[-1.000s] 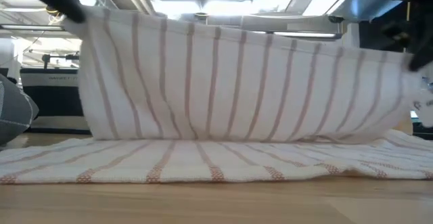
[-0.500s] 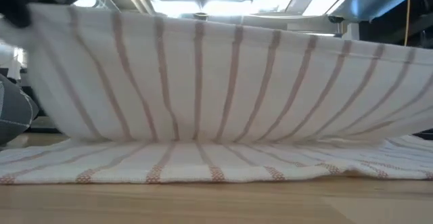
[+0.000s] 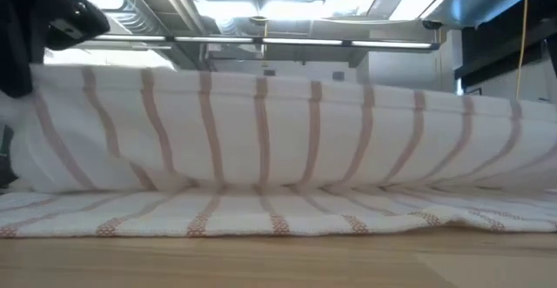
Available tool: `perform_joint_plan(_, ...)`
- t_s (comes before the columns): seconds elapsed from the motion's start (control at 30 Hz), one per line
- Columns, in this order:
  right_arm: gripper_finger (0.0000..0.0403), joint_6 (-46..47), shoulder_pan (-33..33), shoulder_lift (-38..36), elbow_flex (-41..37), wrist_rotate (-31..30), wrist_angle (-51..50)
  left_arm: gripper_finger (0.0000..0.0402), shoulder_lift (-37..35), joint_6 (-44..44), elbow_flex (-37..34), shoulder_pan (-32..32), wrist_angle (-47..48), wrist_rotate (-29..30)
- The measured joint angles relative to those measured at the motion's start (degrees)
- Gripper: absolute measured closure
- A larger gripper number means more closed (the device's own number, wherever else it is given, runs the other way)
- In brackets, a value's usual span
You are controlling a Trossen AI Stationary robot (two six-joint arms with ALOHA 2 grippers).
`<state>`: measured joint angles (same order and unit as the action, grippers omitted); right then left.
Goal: Fold towel
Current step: Fold the white towel
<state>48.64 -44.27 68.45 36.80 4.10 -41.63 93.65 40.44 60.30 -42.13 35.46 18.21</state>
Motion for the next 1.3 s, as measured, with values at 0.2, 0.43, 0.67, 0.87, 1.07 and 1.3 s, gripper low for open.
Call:
perform_joint_plan(0.2,0.0390,-0.90,0.00,3.00,0.00,1.64,1.17,0.0396,0.67,0.16,0.00,-0.09,-2.60,-0.71)
perform_joint_plan(0.43,0.0389,-1.11,-0.01,3.47,0.00,3.47,1.39,0.0396,0.63,0.95,0.02,-0.09,-9.89,-7.93)
perform_joint_plan(0.67,0.0389,-0.52,-0.02,3.47,0.00,3.35,1.23,0.0395,2.09,3.30,0.02,0.27,-9.11,-7.21)
perform_joint_plan(0.87,0.0344,-0.02,-0.02,3.47,0.00,3.28,0.82,0.0344,2.62,7.30,0.02,1.73,-9.77,-13.26)
perform_joint_plan(1.07,0.0261,2.39,0.04,3.05,1.19,9.57,-0.69,0.0271,0.65,7.74,2.69,5.51,-8.77,-28.59)
perform_joint_plan(1.3,0.0218,-1.60,0.04,2.96,6.72,-5.04,-4.64,0.0258,-0.06,-7.65,3.28,9.36,-9.19,-2.02)
